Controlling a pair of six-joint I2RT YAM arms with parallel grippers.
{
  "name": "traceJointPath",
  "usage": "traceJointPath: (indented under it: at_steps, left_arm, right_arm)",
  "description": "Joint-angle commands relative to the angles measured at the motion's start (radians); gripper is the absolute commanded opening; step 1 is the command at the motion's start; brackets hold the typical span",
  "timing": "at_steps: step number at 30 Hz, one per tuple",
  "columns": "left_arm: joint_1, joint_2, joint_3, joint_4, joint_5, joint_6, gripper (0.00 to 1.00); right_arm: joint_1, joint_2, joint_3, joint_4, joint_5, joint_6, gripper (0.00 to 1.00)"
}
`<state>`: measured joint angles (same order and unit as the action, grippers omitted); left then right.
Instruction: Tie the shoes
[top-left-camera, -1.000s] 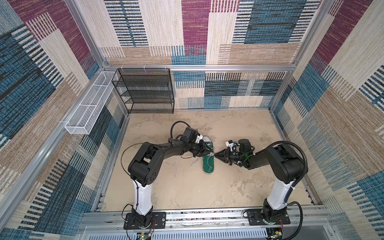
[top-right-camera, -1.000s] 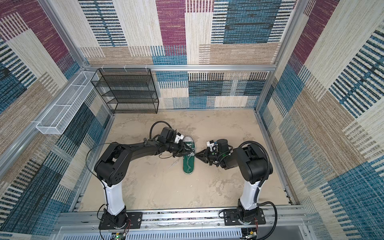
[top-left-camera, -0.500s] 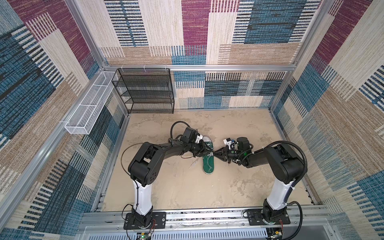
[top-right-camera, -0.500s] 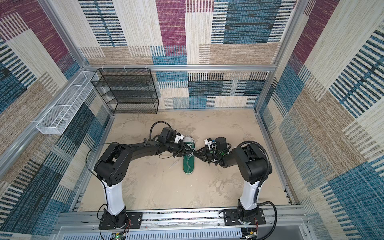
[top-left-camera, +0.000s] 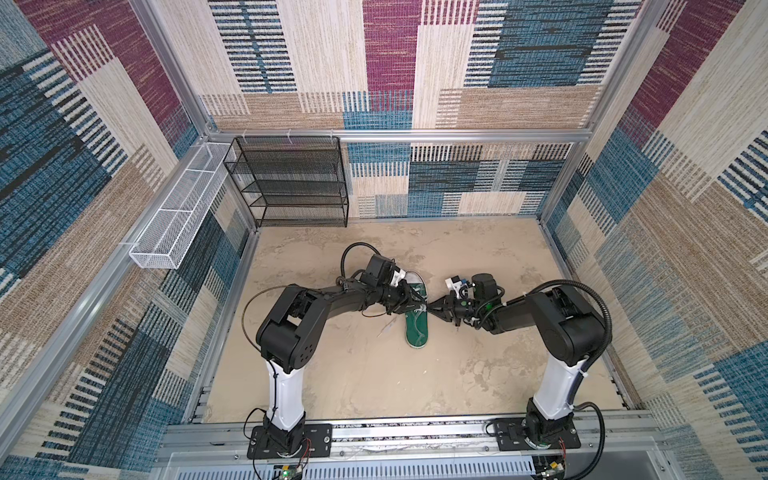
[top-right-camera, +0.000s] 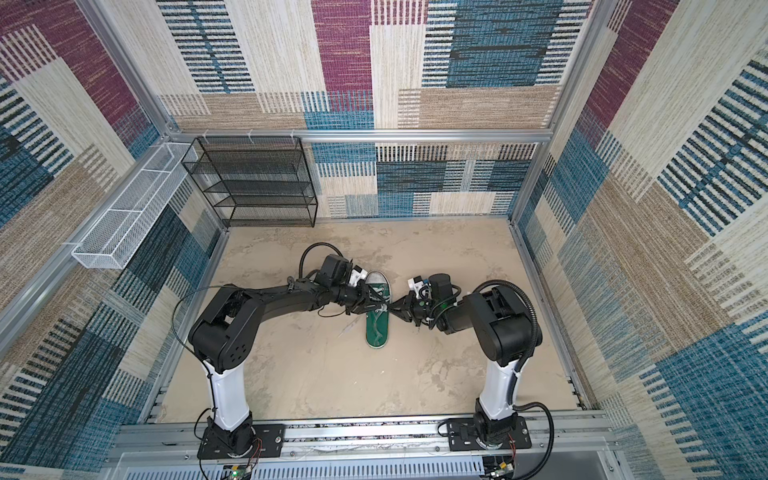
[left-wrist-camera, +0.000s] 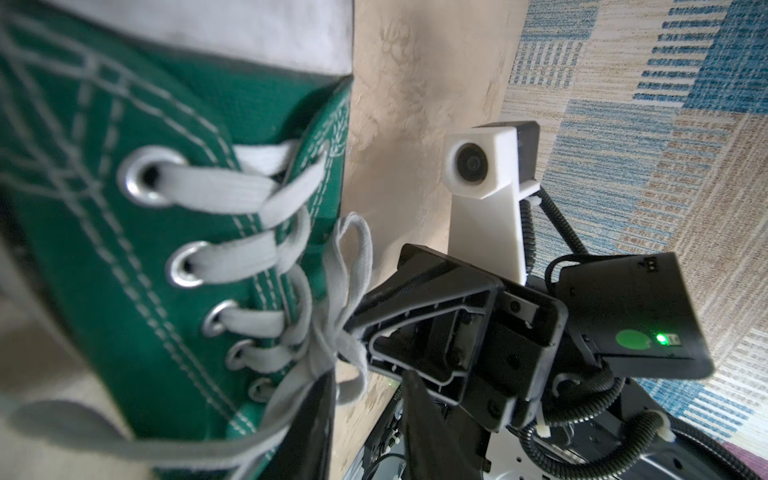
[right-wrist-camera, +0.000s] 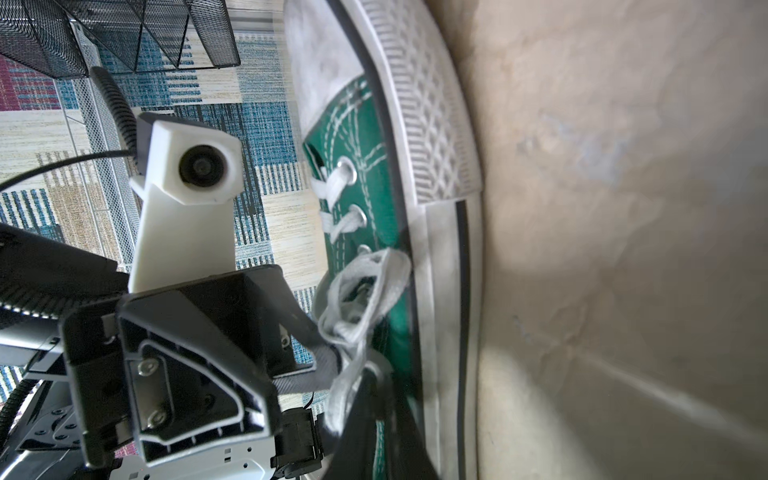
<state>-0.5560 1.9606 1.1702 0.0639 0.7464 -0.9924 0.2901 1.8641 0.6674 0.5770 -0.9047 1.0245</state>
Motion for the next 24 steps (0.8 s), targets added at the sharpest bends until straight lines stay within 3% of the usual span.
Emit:
traceJointPath:
  at_steps: [1,13,24]
  left_arm:
    - [0.002,-0.014,0.001,-0.008,0.001,0.008,0.32]
    - [0.006,-0.073,0.214,-0.458,-0.208,0.305,0.34]
    - [-0.088,0.205,0.724,-0.918,-0.479,0.642,0.34]
  right_arm:
    - [0.001,-0.008,-0.004,0.011,0.007,-0.006,0.0]
    - [0.001,-0.035,-0.014,-0.006,0.029,-0.022,0.0]
    - [0.001,-0.043,-0.013,-0.012,0.023,-0.027,0.0]
